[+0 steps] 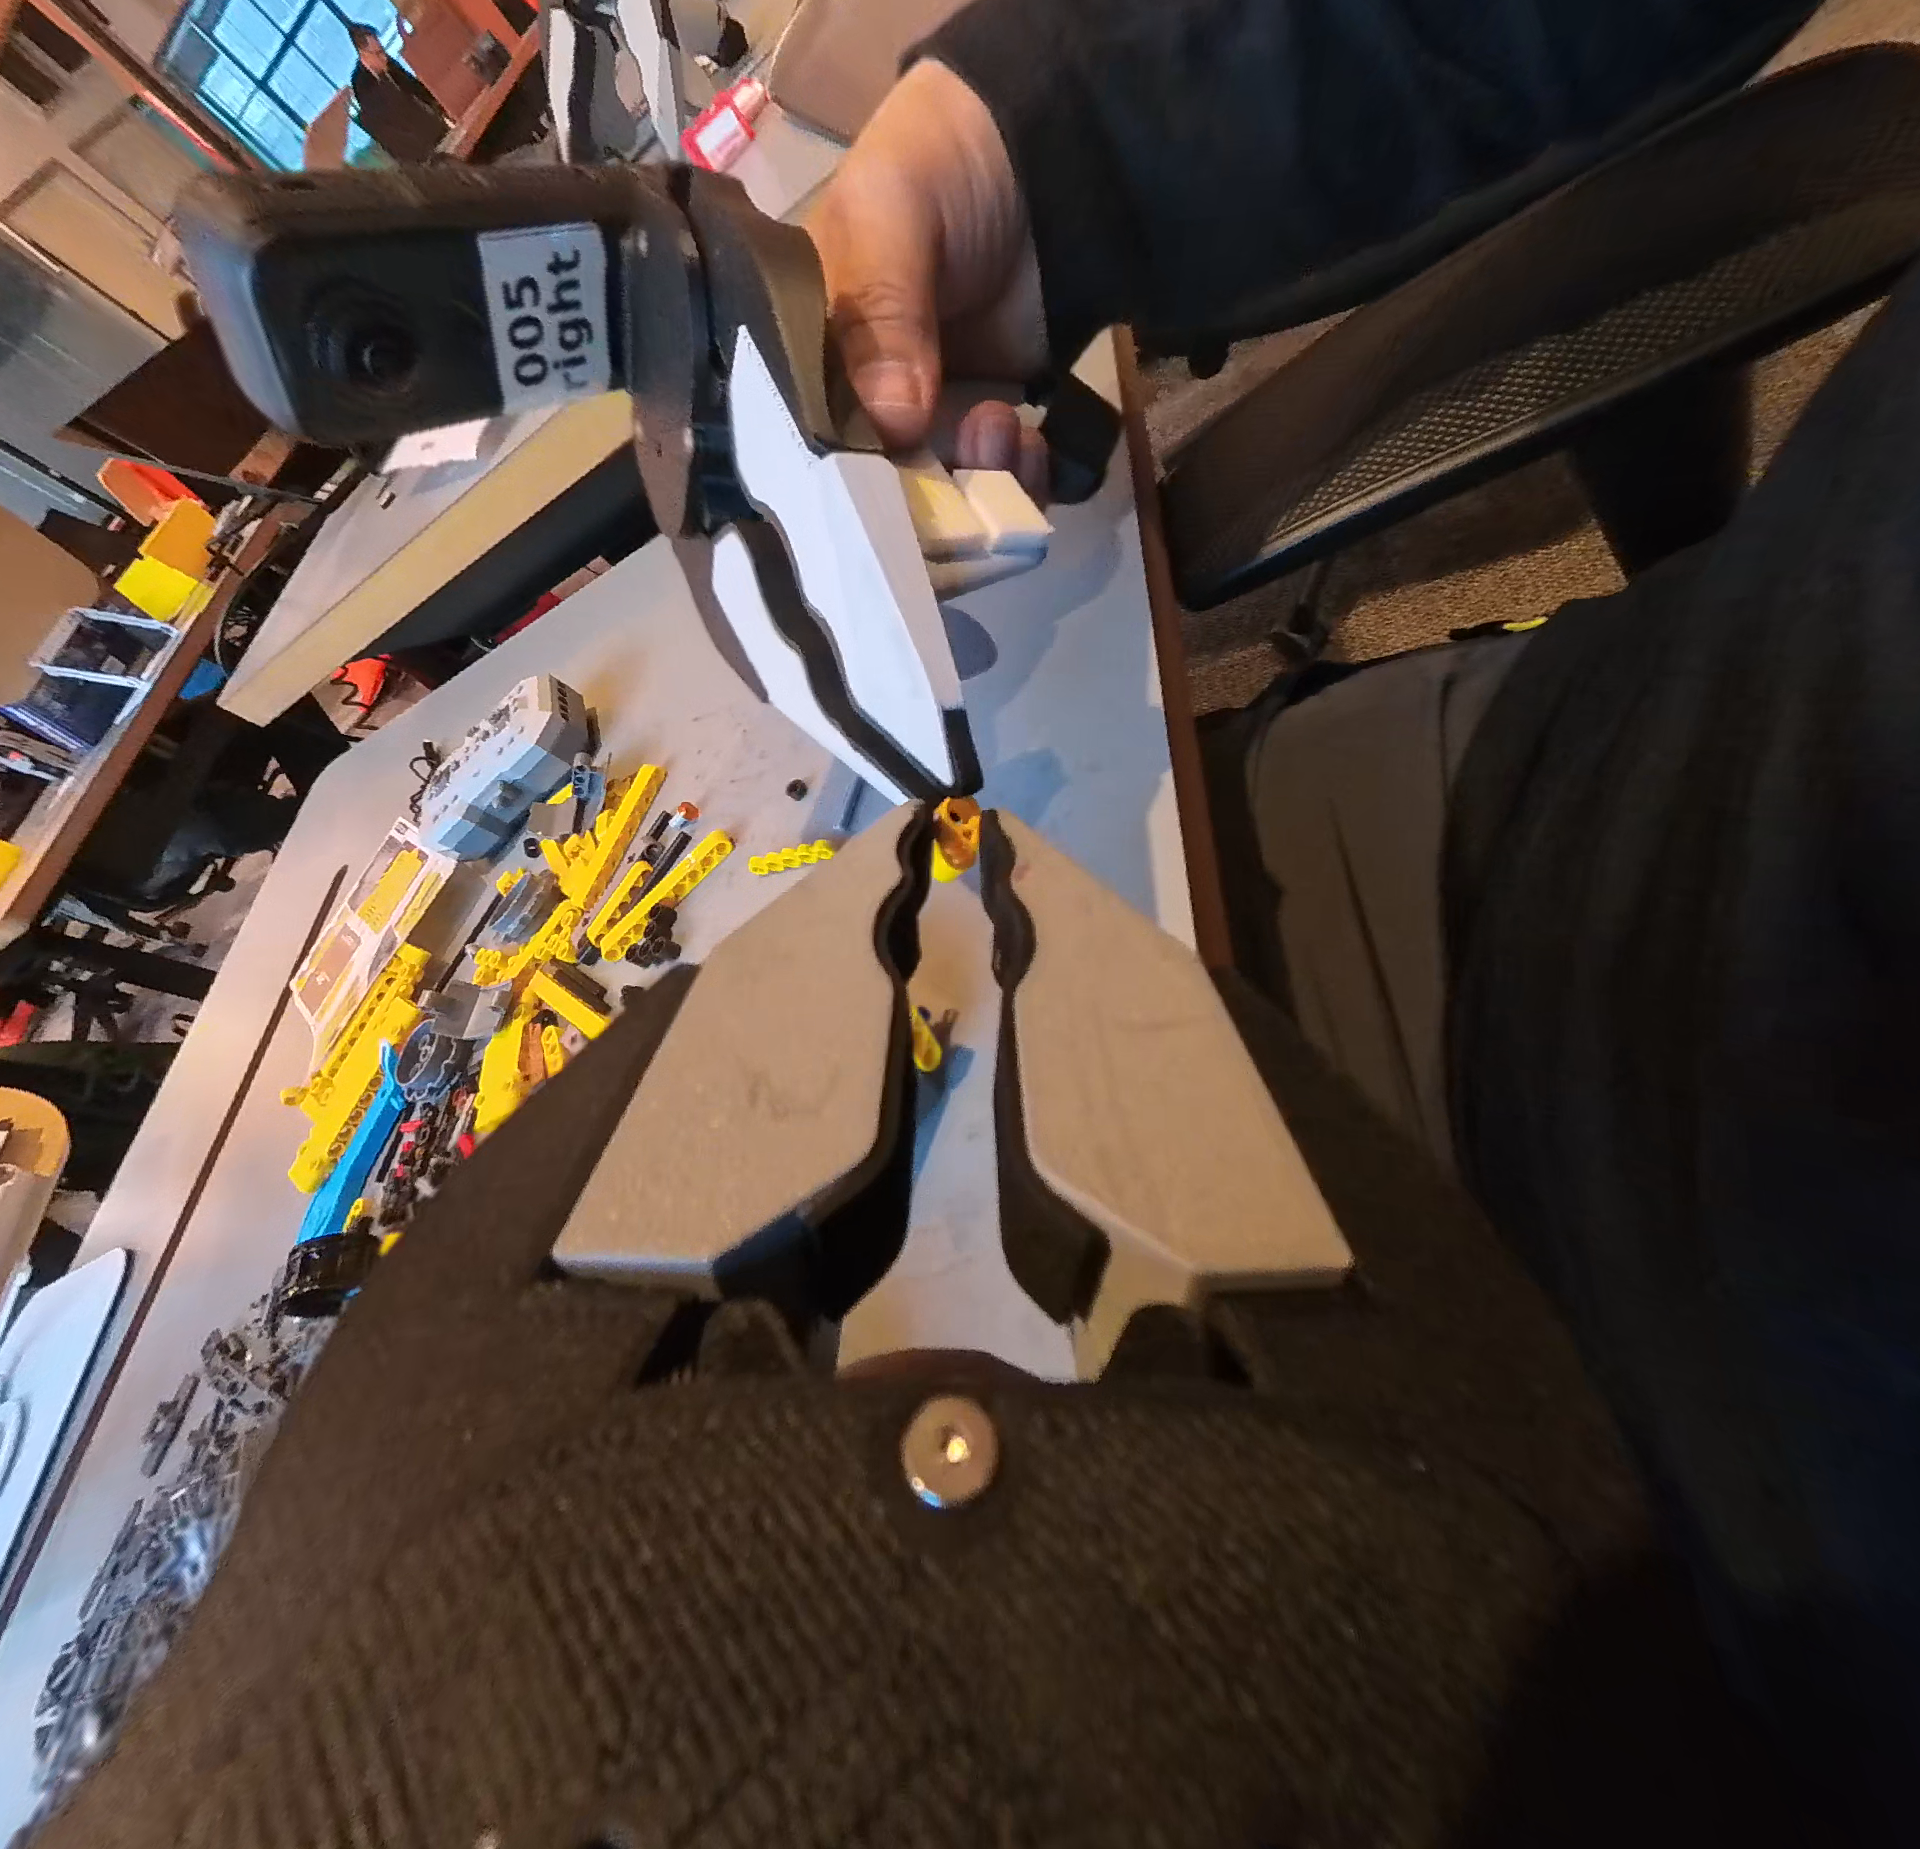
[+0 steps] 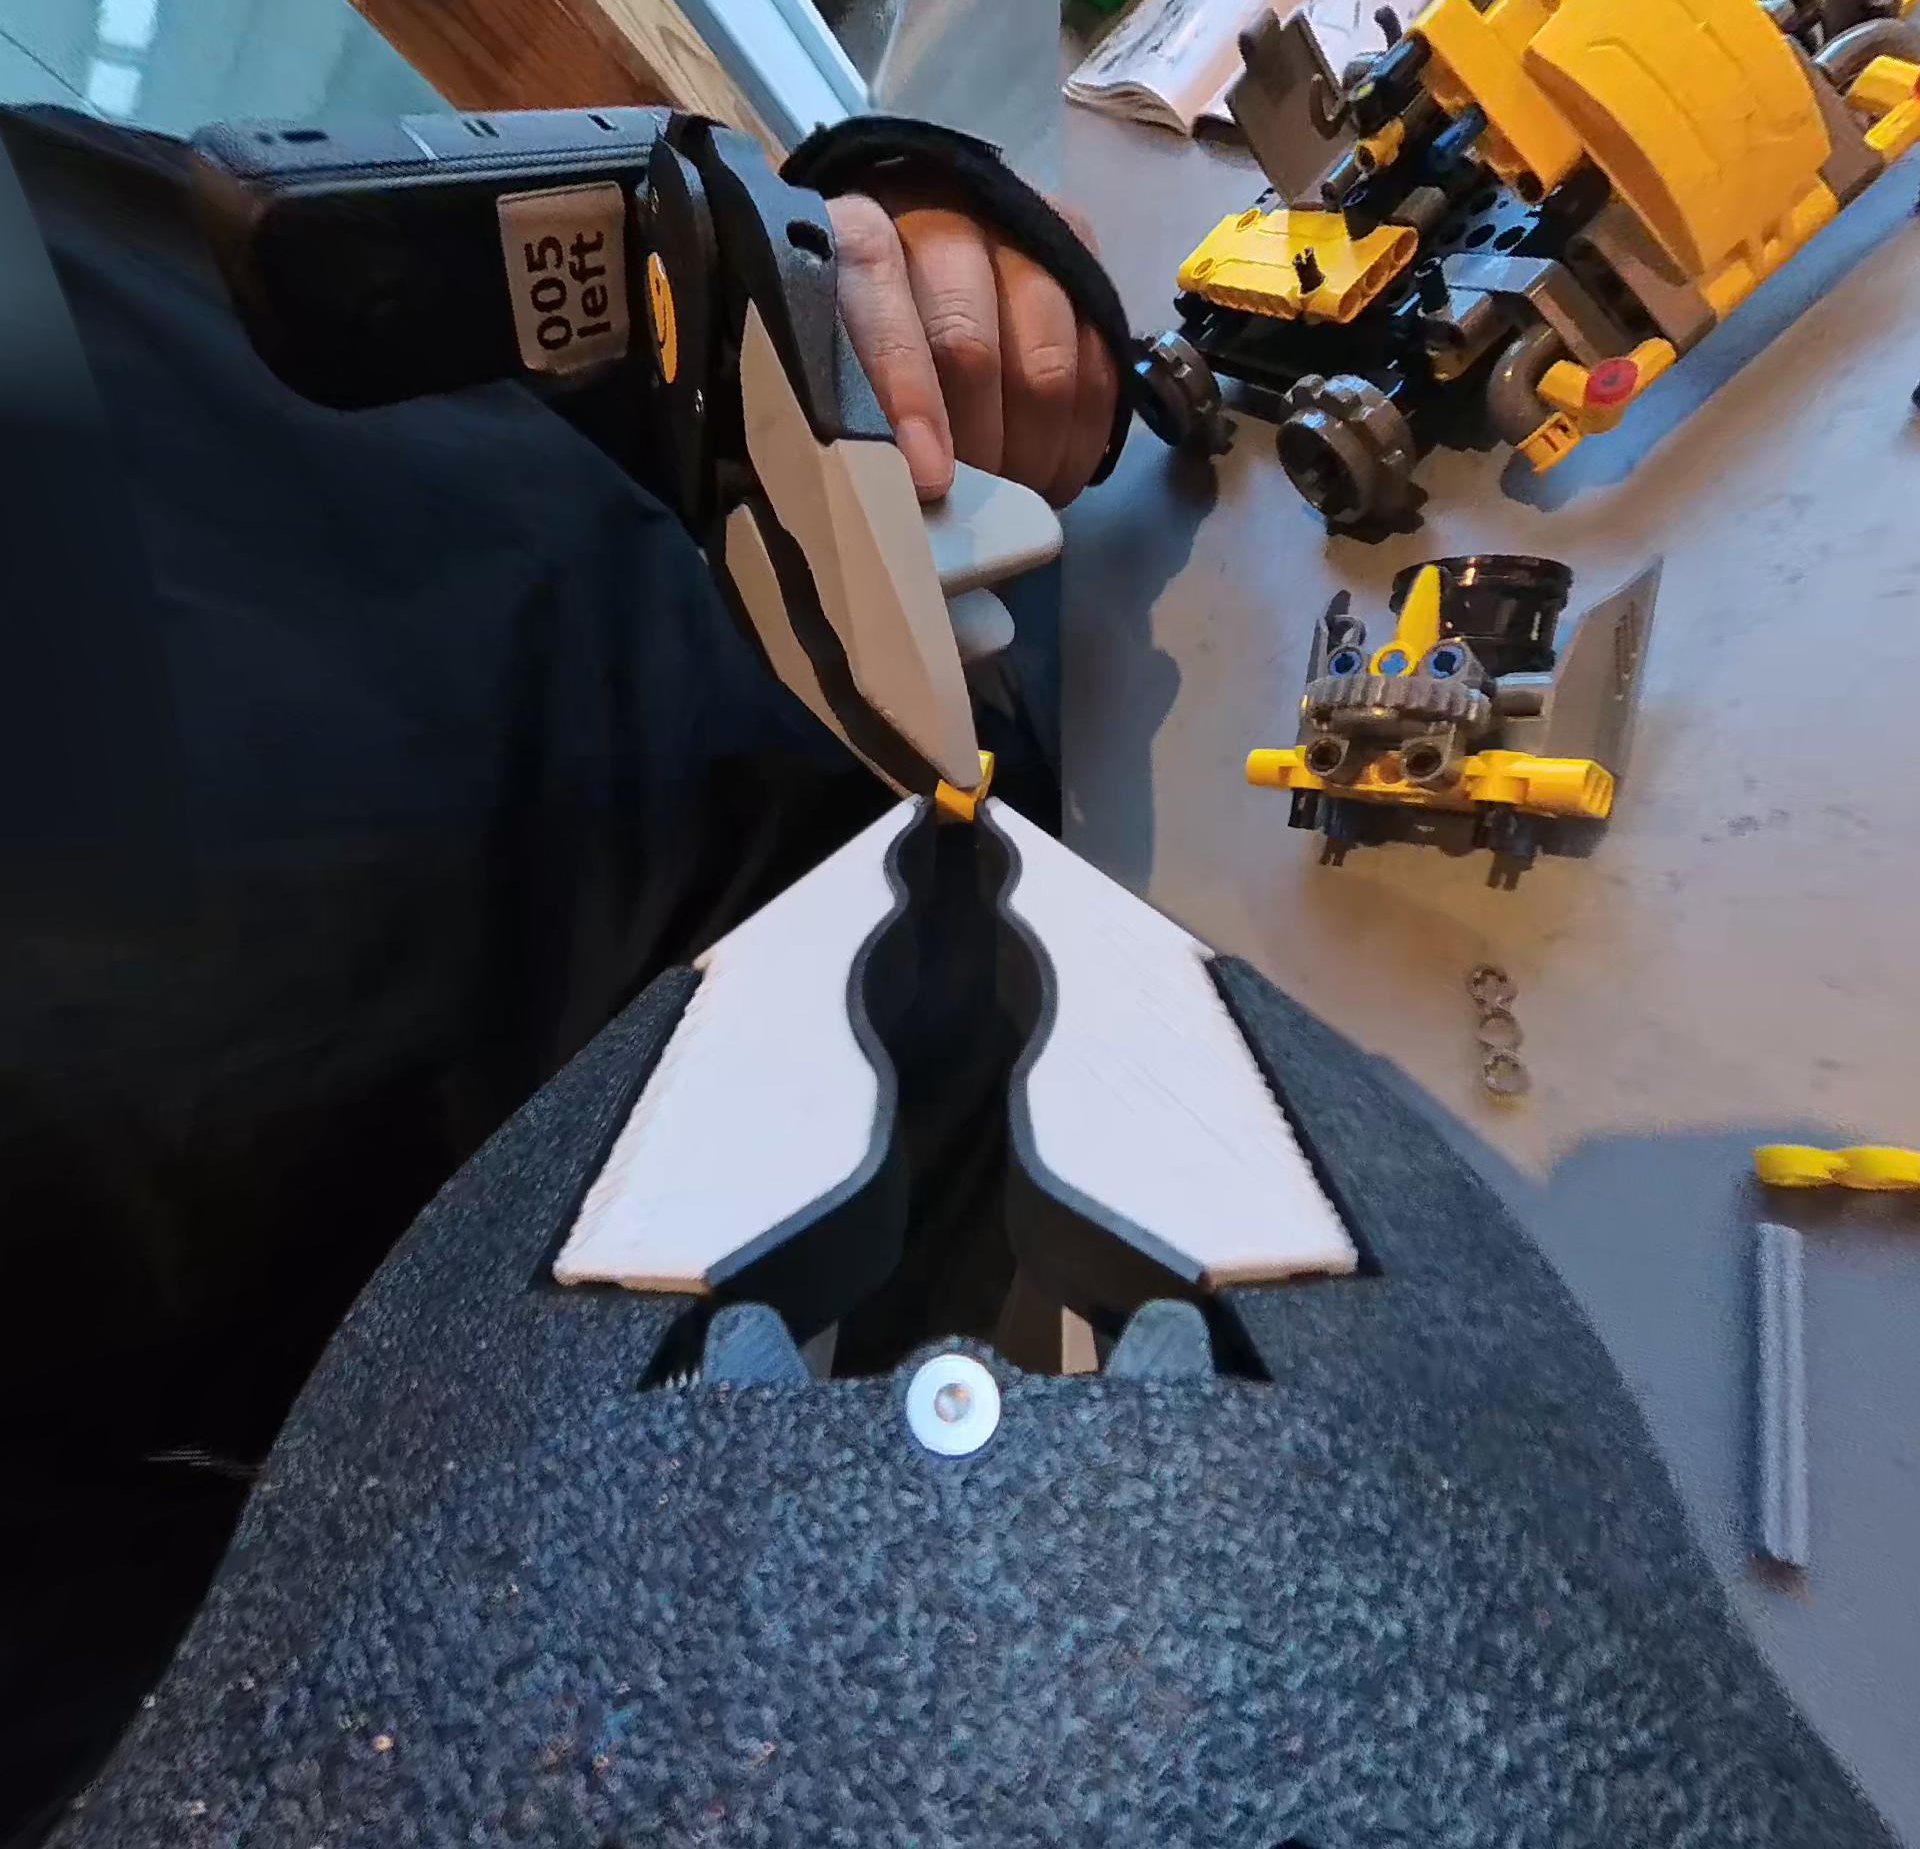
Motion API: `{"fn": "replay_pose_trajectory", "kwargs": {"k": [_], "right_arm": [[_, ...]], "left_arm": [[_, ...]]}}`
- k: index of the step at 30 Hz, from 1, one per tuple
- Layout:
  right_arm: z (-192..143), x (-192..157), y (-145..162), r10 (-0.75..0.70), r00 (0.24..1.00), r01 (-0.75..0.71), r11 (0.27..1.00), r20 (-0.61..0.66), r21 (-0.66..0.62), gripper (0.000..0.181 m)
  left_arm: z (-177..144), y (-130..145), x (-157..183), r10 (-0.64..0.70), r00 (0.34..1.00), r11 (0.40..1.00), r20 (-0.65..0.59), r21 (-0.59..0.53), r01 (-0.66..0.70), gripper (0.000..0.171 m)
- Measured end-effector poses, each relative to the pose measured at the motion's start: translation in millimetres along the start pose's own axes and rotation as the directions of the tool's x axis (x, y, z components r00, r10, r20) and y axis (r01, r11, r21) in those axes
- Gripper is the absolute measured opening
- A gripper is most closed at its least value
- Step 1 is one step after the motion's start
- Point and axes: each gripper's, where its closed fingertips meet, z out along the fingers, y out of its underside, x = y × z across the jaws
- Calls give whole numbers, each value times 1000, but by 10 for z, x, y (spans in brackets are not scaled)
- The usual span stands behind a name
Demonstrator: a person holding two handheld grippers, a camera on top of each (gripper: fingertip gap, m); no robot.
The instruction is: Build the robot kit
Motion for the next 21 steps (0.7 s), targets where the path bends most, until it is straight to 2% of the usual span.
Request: {"fn": "replay_pose_trajectory", "kwargs": {"k": [11, 21], "right_arm": [[-8, 21, -17, 18, 1000, -18, 994, -1, 106, 8], [-26, -211, -108, 34, 977, -76, 977, 210, 198, 8]], "left_arm": [[38, -15, -36, -20, 999, 1000, 30, 7, 20, 6], [-54, -138, -31, -76, 997, 993, 6, 90, 75, 9]]}}
